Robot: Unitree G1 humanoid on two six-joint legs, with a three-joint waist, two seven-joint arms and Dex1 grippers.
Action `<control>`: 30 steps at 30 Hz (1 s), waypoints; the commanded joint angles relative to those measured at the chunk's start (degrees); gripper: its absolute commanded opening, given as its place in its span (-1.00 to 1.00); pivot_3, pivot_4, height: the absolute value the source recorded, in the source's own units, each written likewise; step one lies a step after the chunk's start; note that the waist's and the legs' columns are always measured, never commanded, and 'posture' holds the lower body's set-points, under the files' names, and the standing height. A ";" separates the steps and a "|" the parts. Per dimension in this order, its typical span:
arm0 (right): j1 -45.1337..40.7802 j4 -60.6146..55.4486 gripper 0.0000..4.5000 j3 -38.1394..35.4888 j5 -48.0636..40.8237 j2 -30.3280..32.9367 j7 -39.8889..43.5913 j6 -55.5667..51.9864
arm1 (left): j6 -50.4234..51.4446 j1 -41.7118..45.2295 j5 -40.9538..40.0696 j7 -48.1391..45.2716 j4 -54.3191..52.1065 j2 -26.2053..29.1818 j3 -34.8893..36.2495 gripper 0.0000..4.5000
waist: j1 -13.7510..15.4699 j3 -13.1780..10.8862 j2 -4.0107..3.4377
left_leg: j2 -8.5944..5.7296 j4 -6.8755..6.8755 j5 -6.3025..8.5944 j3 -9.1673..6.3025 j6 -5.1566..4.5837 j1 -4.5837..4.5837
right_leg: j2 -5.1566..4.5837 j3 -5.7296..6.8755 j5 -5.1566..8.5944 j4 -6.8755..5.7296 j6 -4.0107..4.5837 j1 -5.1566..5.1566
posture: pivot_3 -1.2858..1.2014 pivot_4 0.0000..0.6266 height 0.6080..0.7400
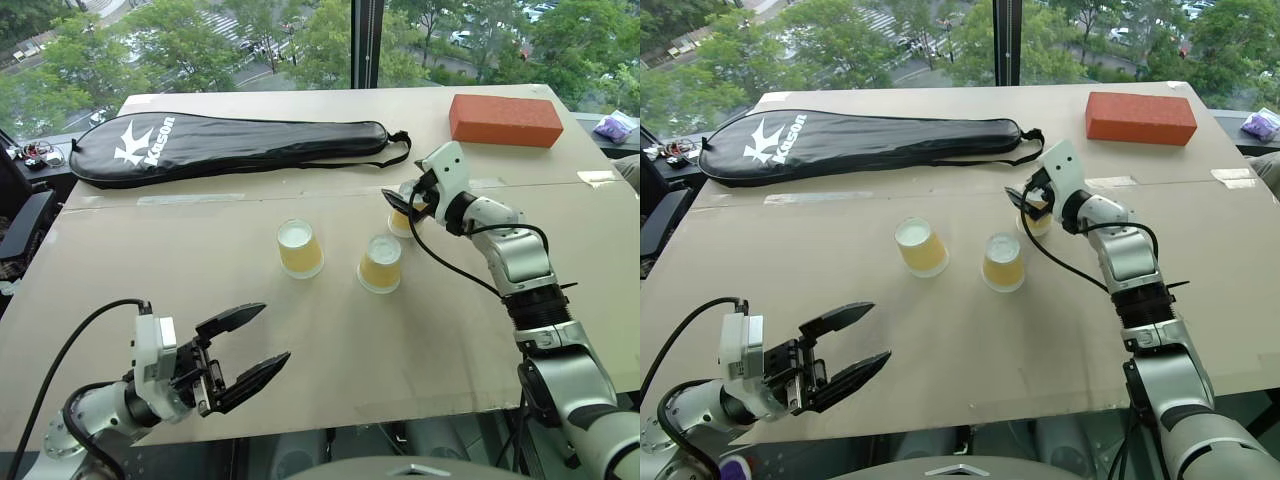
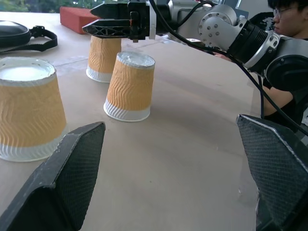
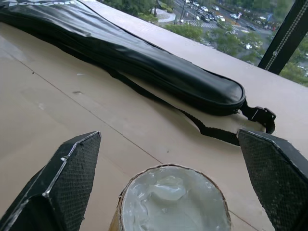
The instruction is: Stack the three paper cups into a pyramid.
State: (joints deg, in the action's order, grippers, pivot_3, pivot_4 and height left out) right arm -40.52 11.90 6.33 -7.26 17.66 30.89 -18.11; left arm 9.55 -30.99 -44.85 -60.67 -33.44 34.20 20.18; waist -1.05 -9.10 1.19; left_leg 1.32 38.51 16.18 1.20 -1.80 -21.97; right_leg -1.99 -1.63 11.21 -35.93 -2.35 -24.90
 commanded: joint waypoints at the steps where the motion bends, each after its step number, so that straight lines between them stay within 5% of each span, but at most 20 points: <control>1: 1.79 -3.30 0.99 -1.56 -0.58 0.10 -0.77 -1.64 | 0.23 -0.36 -1.18 1.28 -3.45 -0.30 0.36 1.00 | 0.01 0.01 0.02 | 0.01 -0.01 0.00 0.00 0.00 0.01 | 0.01 0.02 0.00 0.00 0.00 0.01 | 0.03 -0.52 1.00; 9: 1.08 2.13 0.99 -3.13 -2.01 -0.75 -0.25 -5.17 | 2.19 3.10 -2.11 1.62 -2.60 1.23 0.50 1.00 | -0.04 0.00 0.00 | -0.02 0.00 -0.01 0.03 0.01 0.02 | 0.02 0.01 0.00 -0.01 0.00 0.01 | 0.03 -0.52 1.00; 15: 0.99 2.48 -0.07 -5.32 -2.61 0.74 0.68 -2.73 | 3.98 5.41 -2.71 3.24 -3.58 1.20 -0.28 1.00 | -0.04 0.00 0.00 | -0.03 -0.02 -0.01 0.02 0.01 -0.01 | 0.02 0.03 0.00 0.00 0.00 0.01 | 0.03 -0.52 1.00; 22: 6.49 -8.32 -0.07 -11.80 -8.78 7.98 6.59 -3.20 | 5.31 6.37 -2.05 2.83 -3.61 1.61 -1.57 1.00 | 0.43 -0.07 -0.11 | -0.04 -0.03 -0.01 0.03 0.00 -0.05 | -0.01 0.03 0.01 0.04 -0.01 0.01 | 0.03 -0.52 1.00; 26: 20.65 -24.14 -0.07 -17.67 -17.48 18.32 16.95 -8.38 | 5.10 6.79 -0.68 1.15 -1.73 2.38 -2.77 1.00 | 0.93 -0.06 -0.10 | -0.06 -0.07 0.00 -0.02 0.00 -0.09 | 0.00 0.08 0.04 0.08 -0.05 0.03 | 0.03 -0.52 1.00; 30: 29.53 -32.74 -0.07 -19.37 -23.16 20.29 18.02 -11.84 | 5.52 7.66 -1.05 -0.22 -0.73 2.92 -3.30 1.00 | -0.18 -0.10 -0.11 | -0.05 -0.11 0.00 -0.03 -0.01 0.06 | 0.06 0.05 0.10 0.07 -0.15 0.09 | 0.03 -0.52 1.00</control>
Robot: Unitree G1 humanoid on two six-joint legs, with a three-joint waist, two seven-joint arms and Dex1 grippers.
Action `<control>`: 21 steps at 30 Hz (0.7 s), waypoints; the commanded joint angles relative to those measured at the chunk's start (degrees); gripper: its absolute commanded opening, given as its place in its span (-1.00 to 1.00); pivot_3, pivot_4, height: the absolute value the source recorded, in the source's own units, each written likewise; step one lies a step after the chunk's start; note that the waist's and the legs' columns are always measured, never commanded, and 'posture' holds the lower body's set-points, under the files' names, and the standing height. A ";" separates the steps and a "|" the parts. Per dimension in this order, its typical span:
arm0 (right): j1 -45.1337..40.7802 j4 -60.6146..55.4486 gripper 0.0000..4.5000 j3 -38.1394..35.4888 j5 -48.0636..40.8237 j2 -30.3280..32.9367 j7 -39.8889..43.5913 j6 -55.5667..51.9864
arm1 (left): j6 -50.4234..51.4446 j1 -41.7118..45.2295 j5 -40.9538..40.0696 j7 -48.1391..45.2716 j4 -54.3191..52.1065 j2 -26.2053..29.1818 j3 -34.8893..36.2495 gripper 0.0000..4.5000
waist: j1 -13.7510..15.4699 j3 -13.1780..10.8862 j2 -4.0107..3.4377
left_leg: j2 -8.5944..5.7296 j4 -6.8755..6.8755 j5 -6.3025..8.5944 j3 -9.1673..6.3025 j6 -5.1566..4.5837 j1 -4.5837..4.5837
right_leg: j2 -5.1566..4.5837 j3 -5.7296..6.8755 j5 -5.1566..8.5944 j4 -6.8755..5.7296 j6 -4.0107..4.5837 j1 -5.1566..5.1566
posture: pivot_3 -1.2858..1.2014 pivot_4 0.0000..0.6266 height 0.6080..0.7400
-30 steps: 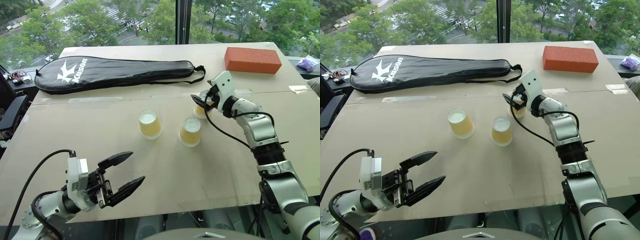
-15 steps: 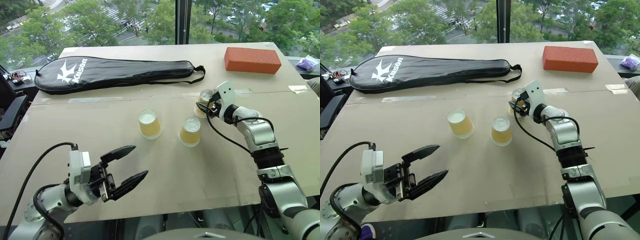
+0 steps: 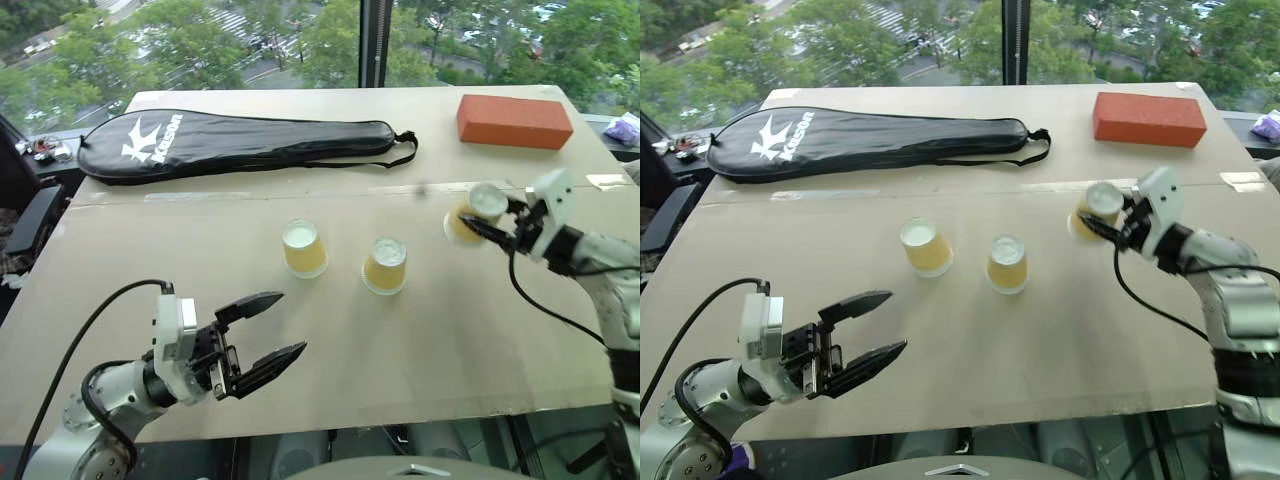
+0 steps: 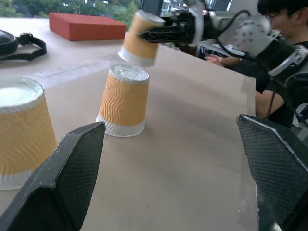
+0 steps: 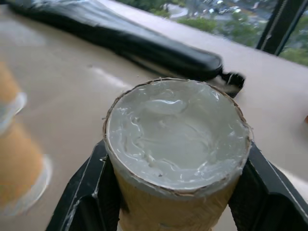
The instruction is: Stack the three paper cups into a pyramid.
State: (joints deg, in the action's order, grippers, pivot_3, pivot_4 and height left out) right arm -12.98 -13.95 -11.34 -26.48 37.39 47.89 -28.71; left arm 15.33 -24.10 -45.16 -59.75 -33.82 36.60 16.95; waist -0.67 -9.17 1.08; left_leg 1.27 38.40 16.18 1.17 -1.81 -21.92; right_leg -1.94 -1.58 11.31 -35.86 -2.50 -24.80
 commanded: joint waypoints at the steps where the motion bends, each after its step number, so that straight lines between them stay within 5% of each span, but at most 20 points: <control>1: 3.78 -8.26 -0.07 -1.32 -3.83 0.73 1.09 -0.98 | 0.03 1.04 -0.96 -1.42 -0.08 0.72 -0.09 1.00 | -0.64 -0.02 0.00 | 0.05 0.00 0.00 -0.04 0.00 0.08 | 0.09 -0.10 0.07 -0.03 -0.13 0.00 | 0.03 -0.52 1.00; 8: 9.77 -13.74 -0.07 5.16 -0.11 -2.15 -3.18 0.67 | 0.97 2.28 -1.25 -3.19 1.70 1.70 0.25 1.00 | -1.15 -0.01 0.03 | 0.06 0.07 -0.01 -0.02 0.00 0.20 | 0.14 -0.11 0.04 -0.09 -0.08 0.08 | 0.03 -0.52 1.00; 21: 7.31 -10.92 -0.07 16.65 9.97 -4.58 -5.60 6.25 | 0.52 0.83 -0.80 -3.18 1.06 0.91 1.14 1.00 | -1.00 -0.01 0.05 | 0.02 0.08 -0.01 -0.02 0.00 0.13 | 0.05 -0.16 0.04 -0.02 -0.08 0.03 | 0.03 -0.52 1.00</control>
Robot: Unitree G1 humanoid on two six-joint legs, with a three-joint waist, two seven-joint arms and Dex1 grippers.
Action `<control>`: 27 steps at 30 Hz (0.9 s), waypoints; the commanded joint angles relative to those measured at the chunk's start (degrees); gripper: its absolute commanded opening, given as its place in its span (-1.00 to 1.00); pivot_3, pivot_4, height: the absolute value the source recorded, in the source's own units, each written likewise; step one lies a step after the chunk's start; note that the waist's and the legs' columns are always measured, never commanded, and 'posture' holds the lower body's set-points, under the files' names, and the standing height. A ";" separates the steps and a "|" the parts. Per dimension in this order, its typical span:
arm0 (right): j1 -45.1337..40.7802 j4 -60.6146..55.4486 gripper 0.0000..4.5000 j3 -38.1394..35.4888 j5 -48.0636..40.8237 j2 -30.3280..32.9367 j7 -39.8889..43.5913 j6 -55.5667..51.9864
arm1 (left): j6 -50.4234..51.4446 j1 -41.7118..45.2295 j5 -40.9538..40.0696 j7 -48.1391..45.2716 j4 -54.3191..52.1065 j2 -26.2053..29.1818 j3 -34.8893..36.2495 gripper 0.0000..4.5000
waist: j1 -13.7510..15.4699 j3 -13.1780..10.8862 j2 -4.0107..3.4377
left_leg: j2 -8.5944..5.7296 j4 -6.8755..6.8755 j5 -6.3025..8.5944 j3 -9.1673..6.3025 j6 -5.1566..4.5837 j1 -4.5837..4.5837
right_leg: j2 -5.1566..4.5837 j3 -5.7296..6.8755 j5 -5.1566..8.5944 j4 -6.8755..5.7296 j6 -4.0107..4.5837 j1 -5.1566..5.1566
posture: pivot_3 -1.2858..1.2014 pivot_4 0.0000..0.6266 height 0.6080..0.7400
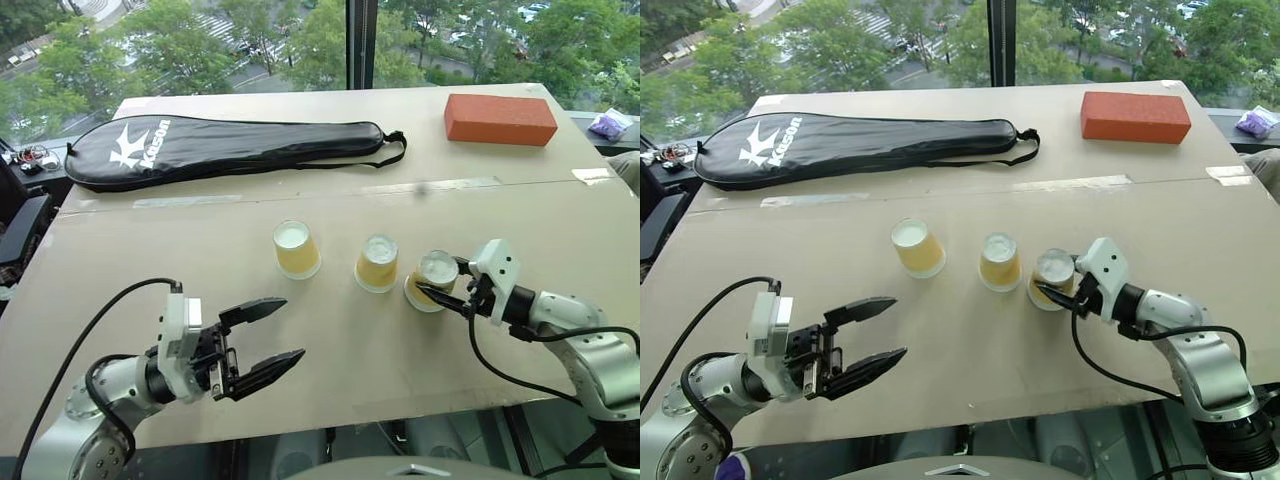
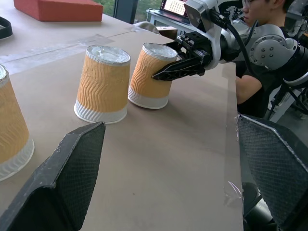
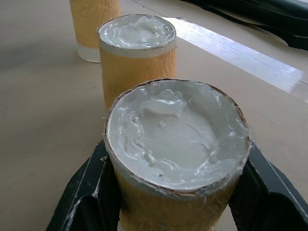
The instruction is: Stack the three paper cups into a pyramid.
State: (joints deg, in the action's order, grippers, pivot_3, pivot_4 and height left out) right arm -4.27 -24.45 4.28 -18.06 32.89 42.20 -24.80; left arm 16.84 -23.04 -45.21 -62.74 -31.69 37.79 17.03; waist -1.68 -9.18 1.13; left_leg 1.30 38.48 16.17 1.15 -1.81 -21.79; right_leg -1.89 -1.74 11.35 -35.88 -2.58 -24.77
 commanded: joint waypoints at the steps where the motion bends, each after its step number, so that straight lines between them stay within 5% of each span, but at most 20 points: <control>1: -1.60 -0.06 -0.07 1.46 1.99 -0.09 0.12 2.72 | -1.03 -0.21 -0.67 -0.11 -1.10 -0.36 1.01 1.00 | 0.01 0.00 0.00 | 0.00 0.01 0.00 0.00 0.00 0.01 | 0.00 0.00 0.00 -0.01 0.00 0.00 | 0.03 -0.52 1.00; 11: -5.27 6.29 -0.07 2.61 4.58 0.19 0.68 4.18 | -1.80 -1.02 -0.28 0.37 -1.49 -1.01 1.40 1.00 | 0.02 0.10 0.15 | 0.00 0.01 0.00 0.00 0.00 0.02 | 0.00 0.00 -0.01 -0.02 0.01 0.02 | 0.03 -0.52 1.00; 12: -5.57 6.57 0.29 2.57 4.33 0.27 0.97 4.05 | -1.82 -0.95 -0.29 0.46 -1.46 -0.99 1.40 1.00 | 0.02 0.10 0.15 | 0.00 0.03 0.00 0.01 0.00 0.03 | 0.00 0.00 -0.01 -0.02 0.01 0.03 | 0.03 -0.52 1.00; 16: -6.60 7.25 0.97 1.96 3.38 0.36 2.11 4.26 | -1.77 -0.83 -0.38 0.75 -1.51 -1.00 1.48 1.00 | 0.05 0.12 0.18 | 0.00 0.05 0.00 0.01 0.00 0.02 | 0.00 0.00 -0.01 -0.02 0.01 0.03 | 0.03 -0.52 1.00; 27: 1.35 -2.06 0.97 -12.39 -10.57 3.87 9.00 6.13 | -1.87 6.40 5.56 13.49 6.26 -3.93 4.27 1.00 | 1.51 0.12 0.19 | -0.01 0.04 0.00 0.01 0.00 -0.02 | 0.01 0.13 -0.02 -0.02 0.03 0.06 | 0.03 -0.52 1.00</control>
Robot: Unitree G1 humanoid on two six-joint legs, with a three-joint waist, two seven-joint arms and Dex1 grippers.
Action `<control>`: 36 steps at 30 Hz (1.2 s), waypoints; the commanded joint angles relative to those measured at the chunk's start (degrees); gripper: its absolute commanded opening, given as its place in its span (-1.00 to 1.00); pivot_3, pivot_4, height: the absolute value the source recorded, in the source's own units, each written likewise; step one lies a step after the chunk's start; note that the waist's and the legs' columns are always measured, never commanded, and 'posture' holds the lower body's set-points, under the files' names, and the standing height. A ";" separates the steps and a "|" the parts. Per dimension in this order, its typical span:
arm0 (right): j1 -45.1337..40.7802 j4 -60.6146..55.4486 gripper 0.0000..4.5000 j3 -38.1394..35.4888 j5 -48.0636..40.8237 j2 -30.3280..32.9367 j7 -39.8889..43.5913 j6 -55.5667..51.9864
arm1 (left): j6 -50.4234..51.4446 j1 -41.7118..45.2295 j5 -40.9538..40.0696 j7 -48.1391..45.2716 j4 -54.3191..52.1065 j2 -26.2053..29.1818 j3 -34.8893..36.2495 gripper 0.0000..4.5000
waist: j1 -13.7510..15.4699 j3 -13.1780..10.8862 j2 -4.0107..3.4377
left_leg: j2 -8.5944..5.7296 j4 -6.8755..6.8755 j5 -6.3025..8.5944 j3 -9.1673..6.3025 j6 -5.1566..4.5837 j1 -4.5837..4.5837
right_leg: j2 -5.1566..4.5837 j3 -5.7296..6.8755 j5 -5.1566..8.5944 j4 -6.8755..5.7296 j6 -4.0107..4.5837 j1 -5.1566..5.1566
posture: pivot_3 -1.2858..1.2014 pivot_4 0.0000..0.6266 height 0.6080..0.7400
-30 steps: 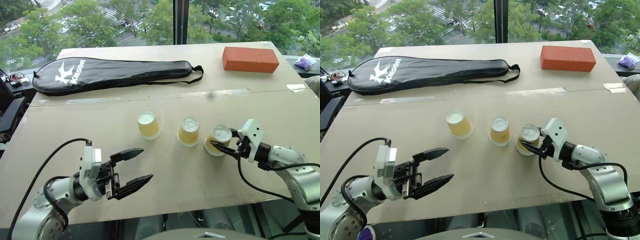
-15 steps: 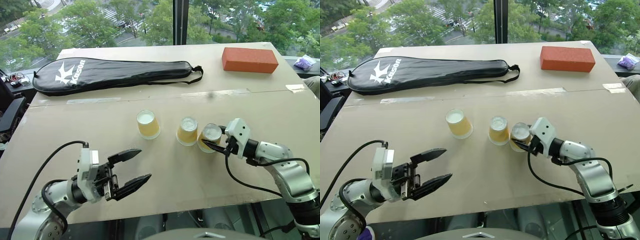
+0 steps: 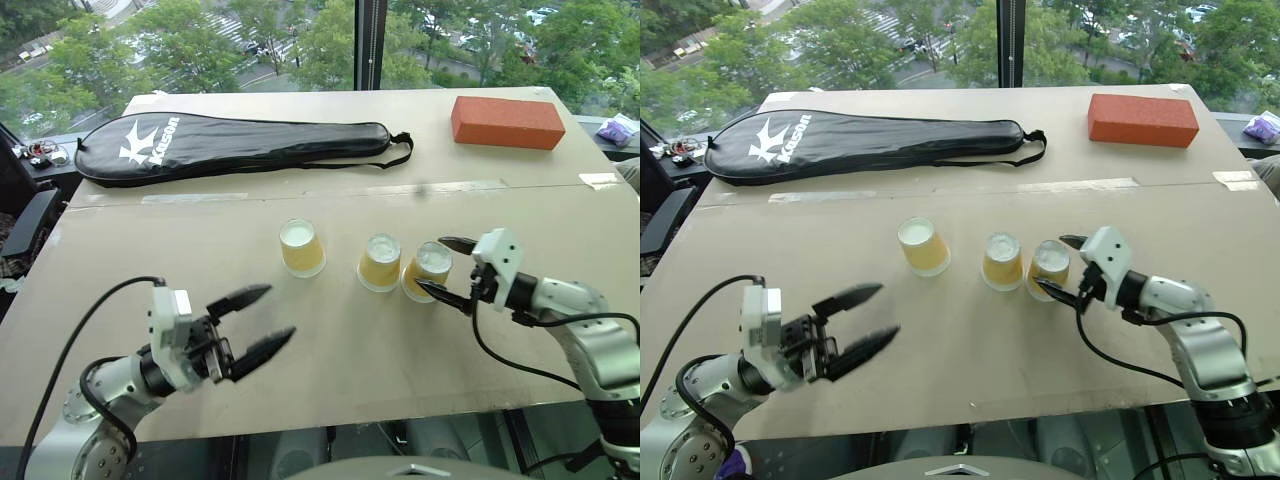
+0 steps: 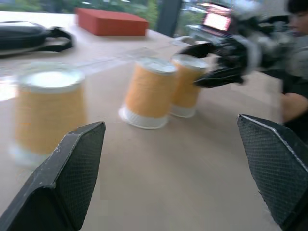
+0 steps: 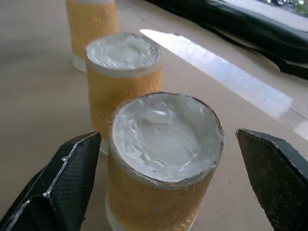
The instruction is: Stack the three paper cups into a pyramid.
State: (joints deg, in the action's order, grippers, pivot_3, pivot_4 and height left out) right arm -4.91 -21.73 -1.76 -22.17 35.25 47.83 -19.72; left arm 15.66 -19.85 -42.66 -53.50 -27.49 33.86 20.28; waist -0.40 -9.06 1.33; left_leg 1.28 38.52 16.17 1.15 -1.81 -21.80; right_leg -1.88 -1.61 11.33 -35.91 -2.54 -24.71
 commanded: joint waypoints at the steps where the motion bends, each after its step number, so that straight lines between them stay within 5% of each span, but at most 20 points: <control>1: 2.87 -5.73 0.97 -7.82 -8.40 2.02 4.36 0.92 | -0.56 4.51 4.16 5.42 3.06 0.13 0.81 1.00 | 0.27 0.01 0.01 | -0.02 0.01 0.00 0.00 0.00 0.00 | -0.01 0.03 0.00 0.00 -0.01 0.03 | 0.03 -0.52 1.00; 7: 7.68 -12.31 0.97 -14.02 -17.89 4.04 7.29 -0.41 | 3.41 14.07 7.79 9.61 8.39 1.53 -2.83 1.00 | 0.13 0.03 0.04 | 0.00 0.04 0.00 -0.02 0.00 0.05 | 0.01 0.03 -0.01 -0.01 -0.01 0.11 | 0.03 -0.52 1.00; 19: 17.36 -20.84 0.97 -16.02 -18.42 4.34 2.89 -0.72 | 2.67 33.48 15.33 4.62 25.81 -1.61 -16.46 1.00 | 0.61 0.04 0.07 | -0.06 0.07 0.00 -0.01 0.00 0.02 | 0.01 0.09 -0.12 -0.03 0.17 0.14 | 0.03 -0.52 1.00; 24: 21.21 -23.51 1.00 -17.44 -18.16 3.72 0.45 -0.40 | -0.45 37.10 17.33 1.92 31.29 -3.02 -18.22 0.09 | 0.55 0.06 0.09 | -0.06 0.08 0.00 0.00 0.01 0.01 | 0.00 0.07 -0.22 -0.02 0.03 0.15 | 0.03 -0.52 1.00; 29: 24.45 -24.67 1.00 -17.86 -16.62 2.98 -1.37 0.68 | 1.50 40.64 13.29 -2.04 30.72 -3.81 -17.27 0.05 | 1.00 0.06 0.09 | -0.06 0.12 0.00 -0.01 0.00 0.01 | 0.00 0.09 -0.17 -0.03 0.11 0.15 | 0.03 -0.52 1.00; 36: 26.99 -25.77 1.00 -16.90 -14.62 1.73 -3.51 1.78 | 17.85 51.48 1.26 -3.63 22.16 -5.28 -18.43 0.05 | 1.19 0.04 0.13 | -0.07 0.42 0.00 -0.14 0.00 -0.20 | -0.02 0.20 -0.14 -0.03 -0.11 0.16 | 0.03 -0.52 1.00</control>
State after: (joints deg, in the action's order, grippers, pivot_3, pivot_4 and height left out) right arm 21.70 -45.19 -18.28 -37.21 37.24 44.93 -19.40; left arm 30.90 30.27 -38.53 -56.47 -1.72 28.63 1.71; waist 0.78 -9.03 1.45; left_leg 1.20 38.94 16.17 1.04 -1.80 -21.99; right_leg -1.90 -1.44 11.18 -35.94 -2.67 -24.52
